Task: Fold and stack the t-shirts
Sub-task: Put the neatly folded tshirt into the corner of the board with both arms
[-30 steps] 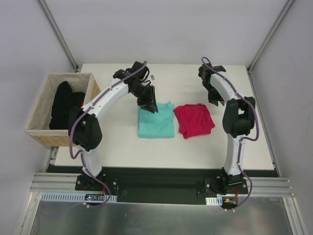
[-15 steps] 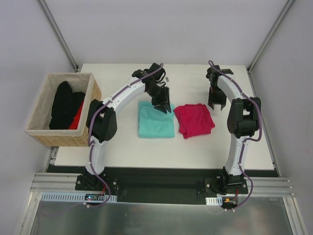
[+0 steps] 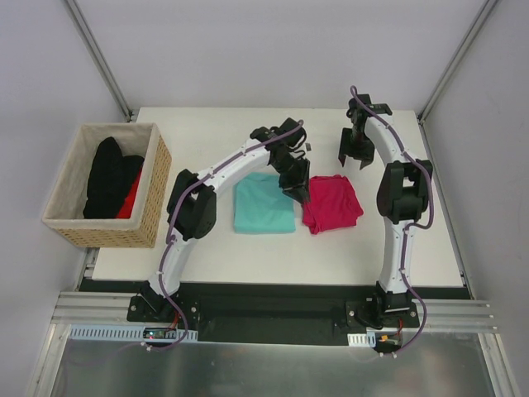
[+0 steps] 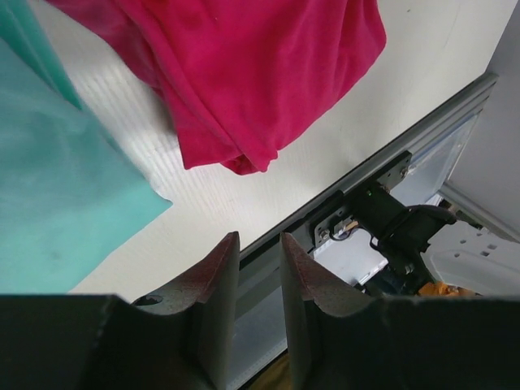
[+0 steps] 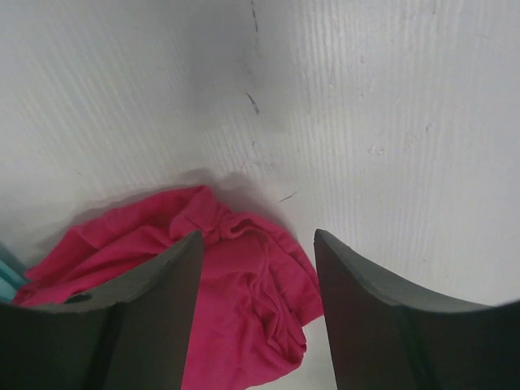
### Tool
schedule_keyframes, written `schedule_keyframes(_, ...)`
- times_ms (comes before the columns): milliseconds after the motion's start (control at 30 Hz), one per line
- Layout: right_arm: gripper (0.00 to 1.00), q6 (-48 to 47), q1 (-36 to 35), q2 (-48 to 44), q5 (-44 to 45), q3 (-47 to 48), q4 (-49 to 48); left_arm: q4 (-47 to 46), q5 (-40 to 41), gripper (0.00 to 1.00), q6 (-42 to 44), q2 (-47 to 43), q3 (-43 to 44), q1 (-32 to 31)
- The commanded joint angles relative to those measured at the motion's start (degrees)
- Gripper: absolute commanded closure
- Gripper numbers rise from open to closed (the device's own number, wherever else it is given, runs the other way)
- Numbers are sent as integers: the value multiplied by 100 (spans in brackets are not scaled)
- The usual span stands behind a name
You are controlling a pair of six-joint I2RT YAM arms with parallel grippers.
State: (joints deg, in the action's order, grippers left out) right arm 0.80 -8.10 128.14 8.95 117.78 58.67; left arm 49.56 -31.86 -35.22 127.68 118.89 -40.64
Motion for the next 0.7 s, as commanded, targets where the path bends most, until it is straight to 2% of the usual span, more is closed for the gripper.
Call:
schedule_keyframes(0,39,-53,36,106,-447,404,144,71,-198,74,-81,170,65,-146)
schedule_keyframes(300,39,-27,54,36,-903,220,-84,71,-31,71,-46,231,-481,-198)
schedule_keyframes(333,39,-18,63,45,-1200,228,-102,71,-40,71,-37,257,-498,-198)
schedule_keyframes(667,34,-9,168,133,-1607,360,-164,62,-224,69,24,740,-182,-260)
